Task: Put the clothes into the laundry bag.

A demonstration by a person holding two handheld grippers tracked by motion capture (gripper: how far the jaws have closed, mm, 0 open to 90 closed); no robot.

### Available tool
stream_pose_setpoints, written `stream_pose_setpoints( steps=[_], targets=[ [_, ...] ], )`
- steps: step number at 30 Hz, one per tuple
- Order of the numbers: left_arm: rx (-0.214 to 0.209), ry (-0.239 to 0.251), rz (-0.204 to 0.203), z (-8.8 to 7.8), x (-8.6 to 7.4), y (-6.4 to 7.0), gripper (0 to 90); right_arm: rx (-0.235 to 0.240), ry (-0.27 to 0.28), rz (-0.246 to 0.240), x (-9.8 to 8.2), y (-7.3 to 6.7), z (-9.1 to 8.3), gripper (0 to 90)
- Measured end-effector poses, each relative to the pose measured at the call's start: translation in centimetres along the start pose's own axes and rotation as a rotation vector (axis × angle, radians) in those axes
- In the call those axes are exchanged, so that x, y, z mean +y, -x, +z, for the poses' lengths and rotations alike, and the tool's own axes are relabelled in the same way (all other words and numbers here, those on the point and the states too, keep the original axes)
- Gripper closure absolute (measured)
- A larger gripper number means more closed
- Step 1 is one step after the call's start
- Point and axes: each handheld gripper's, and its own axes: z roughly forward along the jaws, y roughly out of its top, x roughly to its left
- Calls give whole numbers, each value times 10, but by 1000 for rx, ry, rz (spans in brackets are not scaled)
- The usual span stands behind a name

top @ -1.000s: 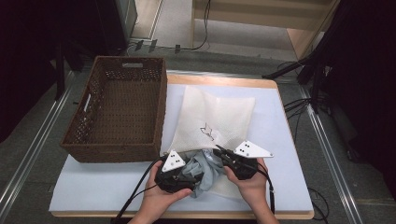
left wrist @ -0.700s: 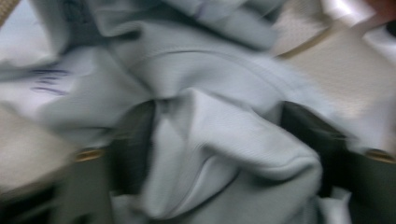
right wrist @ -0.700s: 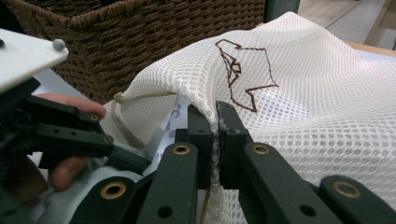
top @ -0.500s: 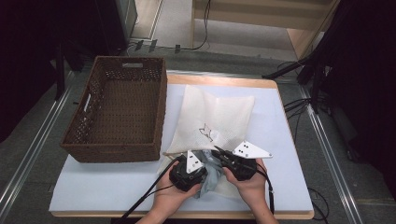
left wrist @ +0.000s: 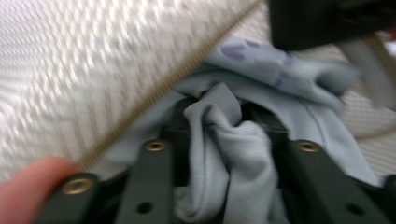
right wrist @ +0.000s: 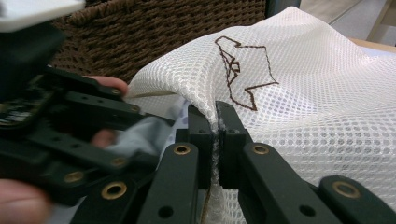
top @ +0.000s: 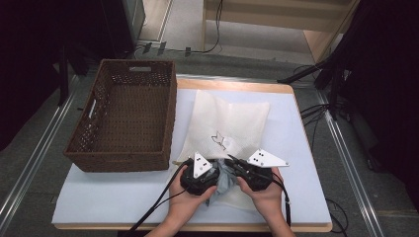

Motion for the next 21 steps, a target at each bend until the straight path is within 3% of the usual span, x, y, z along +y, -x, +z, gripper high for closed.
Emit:
stream_pose_setpoints(
  steps=[6,9,11,16,18,19,21],
  targets=[
    [-97,27,9,-35,-3,-9,357,-6,2,2,0,2,-2,874],
    [-123,1,2,-46,-8,-11,263,-6,2,5,0,3,-1,875],
    [-146,-42,11,-45,-14,-9,213,-6,1,6,0,2,0,875],
    [-101,-187,36,-22,-26,3,162,-6,-6,2,-1,1,0,874],
    [-58,-205,67,-16,-26,9,197,-5,-4,2,-1,0,0,874],
    [-40,-209,86,-14,-24,12,226,-5,-3,2,-1,0,0,875],
    [3,-215,112,-12,-21,14,397,5,-6,9,-1,1,0,875]
  ],
)
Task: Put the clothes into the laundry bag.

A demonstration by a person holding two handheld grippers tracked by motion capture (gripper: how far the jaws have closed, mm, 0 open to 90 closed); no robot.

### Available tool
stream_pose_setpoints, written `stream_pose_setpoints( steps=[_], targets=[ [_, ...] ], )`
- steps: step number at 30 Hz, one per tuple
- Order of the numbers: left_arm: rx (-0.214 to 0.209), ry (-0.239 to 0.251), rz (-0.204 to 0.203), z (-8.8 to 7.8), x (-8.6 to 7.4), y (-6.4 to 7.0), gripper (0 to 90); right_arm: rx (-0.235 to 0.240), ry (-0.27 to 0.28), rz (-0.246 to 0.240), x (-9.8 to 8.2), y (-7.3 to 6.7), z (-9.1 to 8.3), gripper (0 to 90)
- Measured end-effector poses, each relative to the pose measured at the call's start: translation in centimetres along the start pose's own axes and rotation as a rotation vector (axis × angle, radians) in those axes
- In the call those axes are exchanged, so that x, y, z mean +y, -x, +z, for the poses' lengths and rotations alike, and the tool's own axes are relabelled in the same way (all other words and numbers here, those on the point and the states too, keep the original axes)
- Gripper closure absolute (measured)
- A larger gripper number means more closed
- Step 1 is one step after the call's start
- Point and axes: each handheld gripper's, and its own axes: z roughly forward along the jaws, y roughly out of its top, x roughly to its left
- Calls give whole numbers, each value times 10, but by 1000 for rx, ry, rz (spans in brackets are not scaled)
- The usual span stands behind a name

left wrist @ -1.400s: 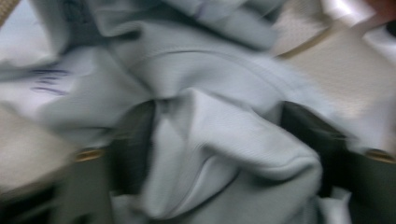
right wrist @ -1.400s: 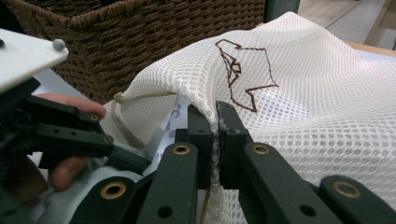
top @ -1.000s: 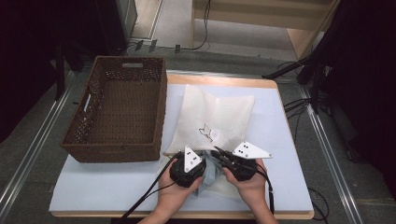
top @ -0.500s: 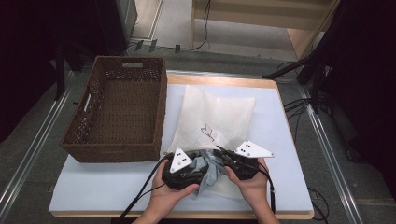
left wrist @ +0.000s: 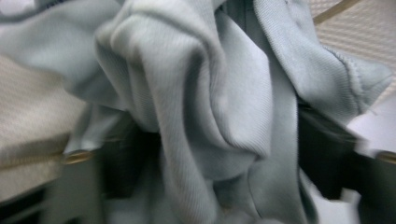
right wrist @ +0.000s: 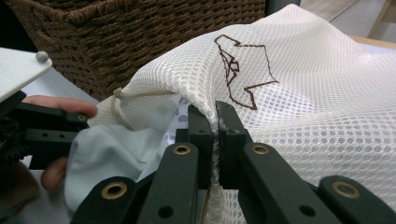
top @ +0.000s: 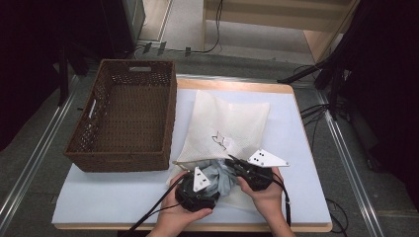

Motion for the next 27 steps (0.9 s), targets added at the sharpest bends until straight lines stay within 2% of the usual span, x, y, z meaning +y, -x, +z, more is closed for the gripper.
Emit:
stream_pose_setpoints(
  steps=[3,5,9,11,13,16,17,19,20,21,23,27],
  targets=[
    [25,-4,-11,3,8,-1,678,13,-2,3,0,0,0,877],
    [31,6,-19,8,13,-3,757,25,-1,9,0,-2,1,877],
    [63,43,-90,17,24,-3,783,30,2,11,1,-4,0,877],
    [123,86,-137,22,28,-6,786,31,1,10,1,-3,0,881],
    [174,120,-158,24,30,-8,789,31,-7,6,1,-3,-1,882],
    [230,148,-185,29,31,-10,788,34,-12,4,0,-2,-1,882],
    [212,142,-185,31,31,-9,783,33,-13,3,0,-2,0,882],
    [169,138,-158,30,28,-6,724,26,-15,7,-1,-1,0,882],
    [148,140,-145,29,27,-5,653,23,-15,11,-1,-1,0,881],
    [128,142,-136,25,25,-3,556,17,-10,11,-1,1,-1,881],
    [89,148,-121,19,22,-3,528,15,-8,12,-1,2,-2,881],
    [37,144,-78,0,15,-6,386,10,-5,20,0,4,-2,881]
  ],
)
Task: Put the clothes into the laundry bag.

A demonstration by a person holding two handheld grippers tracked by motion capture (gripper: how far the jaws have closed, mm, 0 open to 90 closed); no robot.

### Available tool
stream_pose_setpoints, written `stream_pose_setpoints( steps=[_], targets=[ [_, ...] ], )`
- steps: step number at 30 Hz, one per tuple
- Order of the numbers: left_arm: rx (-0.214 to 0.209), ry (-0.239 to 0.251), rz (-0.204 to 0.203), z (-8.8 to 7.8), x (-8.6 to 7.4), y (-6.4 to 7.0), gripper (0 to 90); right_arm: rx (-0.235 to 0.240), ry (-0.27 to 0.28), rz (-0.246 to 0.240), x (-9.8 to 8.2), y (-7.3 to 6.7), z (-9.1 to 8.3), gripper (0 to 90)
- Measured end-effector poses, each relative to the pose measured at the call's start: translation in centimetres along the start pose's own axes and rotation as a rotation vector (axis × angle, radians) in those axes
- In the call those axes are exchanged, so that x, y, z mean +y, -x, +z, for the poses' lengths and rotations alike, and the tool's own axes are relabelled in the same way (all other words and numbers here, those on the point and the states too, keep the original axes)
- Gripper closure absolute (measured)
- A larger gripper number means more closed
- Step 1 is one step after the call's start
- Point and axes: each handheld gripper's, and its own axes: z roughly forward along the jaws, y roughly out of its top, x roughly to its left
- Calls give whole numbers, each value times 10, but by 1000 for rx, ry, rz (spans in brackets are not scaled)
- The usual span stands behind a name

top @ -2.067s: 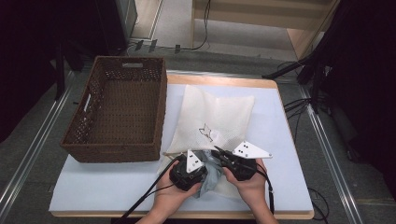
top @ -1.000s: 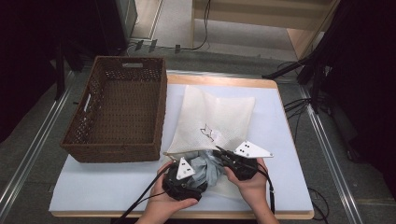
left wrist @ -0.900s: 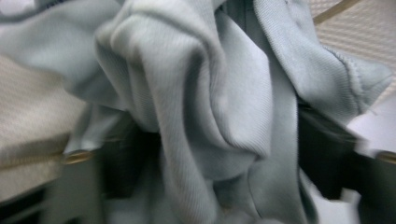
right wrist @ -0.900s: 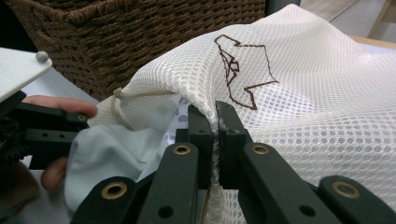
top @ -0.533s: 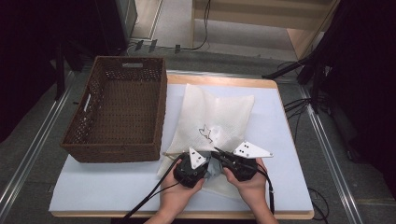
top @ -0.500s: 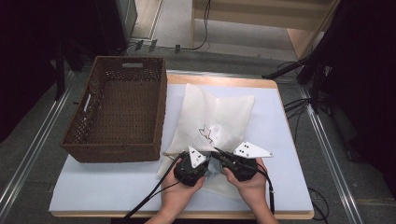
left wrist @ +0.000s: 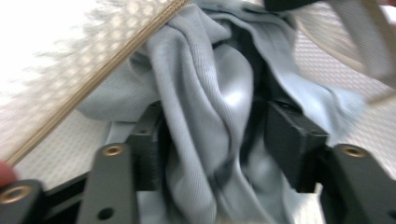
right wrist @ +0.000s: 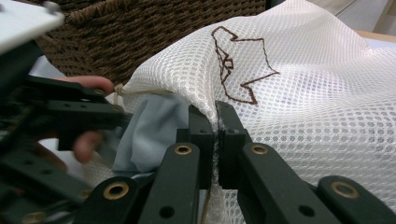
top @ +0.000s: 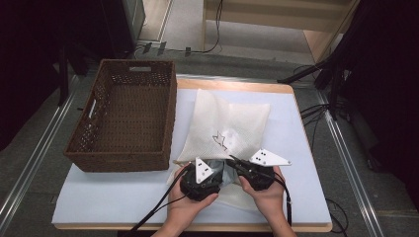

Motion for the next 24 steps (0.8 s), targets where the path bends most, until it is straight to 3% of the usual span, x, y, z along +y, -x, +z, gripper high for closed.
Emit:
stream_pose_setpoints(
  steps=[3,5,9,10,13,15,17,18,21,24],
  targets=[
    [11,-1,9,-13,-5,-3,322,-2,0,-3,1,0,0,881],
    [18,-15,-9,-16,-9,-5,286,-3,-2,-2,1,0,0,881],
    [3,-134,-16,-1,-17,-2,227,-2,-5,-4,0,-2,2,881],
    [7,-135,-19,2,-17,-1,231,2,-7,-2,0,-2,3,881],
    [16,-135,-52,8,-9,1,307,4,-13,-9,-1,-4,3,880],
    [31,-141,-49,12,-5,2,403,5,-10,-8,-1,-3,3,881],
    [44,-152,-43,17,-1,3,548,6,-11,-7,-1,-3,4,881],
    [47,-149,-43,19,1,3,687,8,-11,-8,-1,-3,4,881],
    [54,-114,-29,23,5,4,765,9,-10,-10,-1,-3,3,881],
    [100,-76,-39,29,12,4,792,6,-13,-7,-2,-4,4,880]
  ],
)
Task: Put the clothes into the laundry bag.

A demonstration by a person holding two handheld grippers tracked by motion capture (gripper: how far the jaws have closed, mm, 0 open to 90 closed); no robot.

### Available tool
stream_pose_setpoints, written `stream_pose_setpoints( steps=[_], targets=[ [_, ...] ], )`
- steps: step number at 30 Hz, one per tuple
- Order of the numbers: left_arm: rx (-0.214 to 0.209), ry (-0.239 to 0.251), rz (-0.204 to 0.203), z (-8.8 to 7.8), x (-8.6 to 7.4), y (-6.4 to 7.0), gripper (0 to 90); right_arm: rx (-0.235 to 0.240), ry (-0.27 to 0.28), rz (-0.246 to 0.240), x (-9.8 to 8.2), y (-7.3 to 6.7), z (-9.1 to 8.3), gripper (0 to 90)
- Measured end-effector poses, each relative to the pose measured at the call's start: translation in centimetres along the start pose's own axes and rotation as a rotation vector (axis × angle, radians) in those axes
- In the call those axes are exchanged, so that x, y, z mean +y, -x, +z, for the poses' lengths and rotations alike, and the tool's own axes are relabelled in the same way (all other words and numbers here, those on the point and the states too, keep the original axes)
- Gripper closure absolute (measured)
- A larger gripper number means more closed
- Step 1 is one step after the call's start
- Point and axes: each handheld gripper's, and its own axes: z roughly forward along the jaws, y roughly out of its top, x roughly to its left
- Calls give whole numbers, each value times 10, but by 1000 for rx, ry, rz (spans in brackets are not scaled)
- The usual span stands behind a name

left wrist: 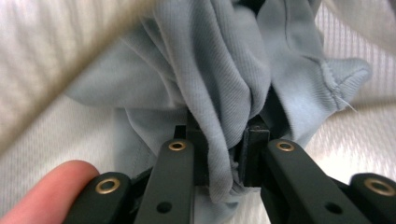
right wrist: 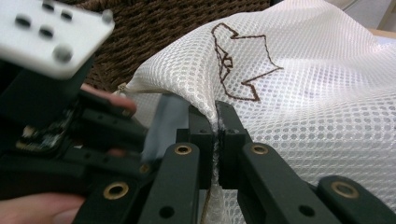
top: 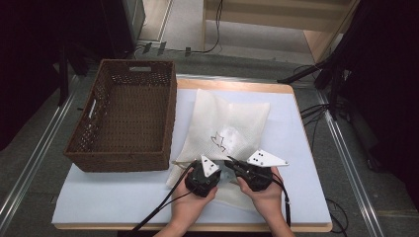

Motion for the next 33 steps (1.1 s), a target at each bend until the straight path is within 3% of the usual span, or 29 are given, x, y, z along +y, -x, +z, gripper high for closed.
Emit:
stream_pose_setpoints(
  steps=[1,2,4,5,7,9,10,11,14,18,23,26,29,32,33],
  targets=[
    [14,16,-11,1,2,-1,794,-1,-3,-1,-1,0,1,881],
    [59,61,-29,3,4,-2,794,-3,-6,2,-1,-1,1,881],
    [122,103,-55,5,7,-4,793,-10,-17,8,-3,-1,2,881],
    [127,104,-66,6,7,-6,791,-10,-19,9,-4,-1,3,881],
    [100,103,-87,9,7,-7,776,-11,-22,9,-5,0,5,881],
    [69,87,-64,9,4,-6,718,-13,-28,13,-6,2,6,881],
    [34,70,-55,7,2,-6,664,-13,-30,13,-6,2,6,881],
    [26,70,-53,5,0,-6,589,-13,-33,16,-7,2,6,881],
    [-24,80,-37,-3,-5,-7,510,-15,-34,17,-7,2,6,881],
    [-63,76,-1,-16,-10,-8,468,-17,-32,17,-7,3,7,881],
    [-103,71,17,-18,-12,-2,376,-17,-36,20,-7,3,8,881],
    [-84,46,20,-11,-11,2,370,-15,-37,17,-8,3,8,880],
    [-39,-15,29,1,-7,5,392,-12,-37,21,-8,3,8,881],
    [2,-50,50,8,-3,6,543,-13,-37,17,-8,3,8,880],
    [-1,-50,47,10,-1,6,653,-13,-38,15,-8,3,8,880]
  ],
)
